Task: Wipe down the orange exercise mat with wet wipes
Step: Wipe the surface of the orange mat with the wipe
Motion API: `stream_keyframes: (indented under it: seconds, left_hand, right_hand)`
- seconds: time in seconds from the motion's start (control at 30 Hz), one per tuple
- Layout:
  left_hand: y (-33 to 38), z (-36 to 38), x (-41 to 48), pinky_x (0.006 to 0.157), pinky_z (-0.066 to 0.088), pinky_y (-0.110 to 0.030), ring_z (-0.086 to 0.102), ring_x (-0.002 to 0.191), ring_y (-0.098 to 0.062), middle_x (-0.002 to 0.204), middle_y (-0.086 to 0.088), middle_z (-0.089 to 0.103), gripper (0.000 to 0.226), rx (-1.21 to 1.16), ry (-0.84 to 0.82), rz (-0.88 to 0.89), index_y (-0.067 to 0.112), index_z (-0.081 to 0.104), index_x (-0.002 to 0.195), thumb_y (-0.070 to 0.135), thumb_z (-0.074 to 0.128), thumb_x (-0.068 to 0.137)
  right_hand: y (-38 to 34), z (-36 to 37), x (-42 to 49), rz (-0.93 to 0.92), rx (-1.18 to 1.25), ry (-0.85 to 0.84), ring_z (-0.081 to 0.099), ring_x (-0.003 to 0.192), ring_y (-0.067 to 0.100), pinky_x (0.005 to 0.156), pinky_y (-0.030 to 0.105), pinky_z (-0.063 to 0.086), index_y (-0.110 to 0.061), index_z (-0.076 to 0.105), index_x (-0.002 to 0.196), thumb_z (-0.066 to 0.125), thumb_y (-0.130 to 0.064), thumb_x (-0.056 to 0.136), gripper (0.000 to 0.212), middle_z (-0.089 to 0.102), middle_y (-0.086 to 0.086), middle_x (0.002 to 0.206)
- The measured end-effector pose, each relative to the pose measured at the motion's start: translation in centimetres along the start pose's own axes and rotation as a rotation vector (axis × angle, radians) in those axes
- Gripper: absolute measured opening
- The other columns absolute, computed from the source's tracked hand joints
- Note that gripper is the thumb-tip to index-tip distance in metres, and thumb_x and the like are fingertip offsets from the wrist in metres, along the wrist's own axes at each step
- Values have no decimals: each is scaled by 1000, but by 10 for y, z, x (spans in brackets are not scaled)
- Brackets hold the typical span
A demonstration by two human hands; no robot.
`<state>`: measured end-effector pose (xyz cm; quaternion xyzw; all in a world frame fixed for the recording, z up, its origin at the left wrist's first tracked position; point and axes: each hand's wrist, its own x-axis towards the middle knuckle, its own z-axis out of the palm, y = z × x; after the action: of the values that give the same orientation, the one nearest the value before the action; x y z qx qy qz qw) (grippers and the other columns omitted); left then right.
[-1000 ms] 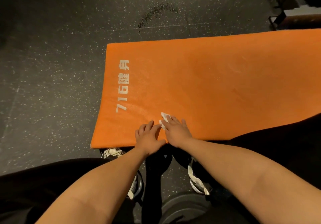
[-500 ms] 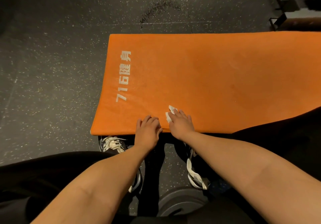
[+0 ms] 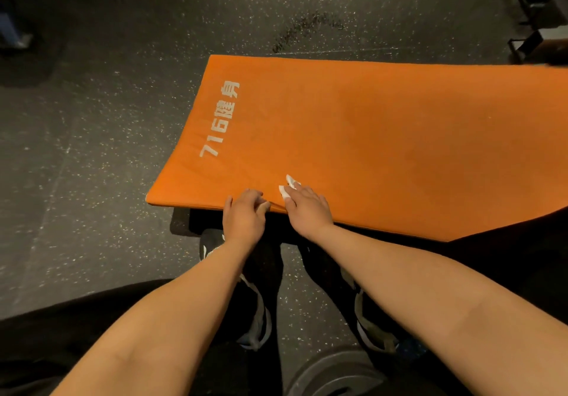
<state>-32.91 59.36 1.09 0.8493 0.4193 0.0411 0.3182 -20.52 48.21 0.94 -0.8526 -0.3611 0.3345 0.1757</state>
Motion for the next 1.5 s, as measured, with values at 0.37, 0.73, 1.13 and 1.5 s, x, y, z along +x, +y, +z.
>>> stream_keyframes:
  seconds: [0.37,0.73,1.13,1.5]
  left_hand:
    - [-30,8,-14,81,43,-38,57,98,-27,103,-1,61,6,78,-87,-77,20,60,93,24,61,96]
    - [-3,59,-8,123,11,-40,12,154,-20,167,-4,16,52,169,-288,100,18,25,159,26,34,109]
    - [-6,71,-7,125,-2,-44,-1,155,-15,169,-2,4,54,270,-326,55,19,14,161,27,26,109]
    - [-16,59,-1,120,10,-52,11,152,-29,168,-3,13,52,414,-203,-52,24,25,157,30,32,106]
  right_hand:
    - [-7,45,-4,12,41,-21,33,133,28,112,40,33,-28,50,146,47,-33,104,42,36,6,141]
    - [45,32,11,114,-148,114,17,152,21,124,42,12,-22,34,156,34,-24,107,49,28,1,163]
    - [45,40,10,120,-197,58,5,156,22,126,42,6,-21,22,160,32,-24,108,54,16,0,168]
    - [44,44,-1,126,-192,129,12,152,28,126,42,5,-24,26,159,30,-28,109,50,23,12,162]
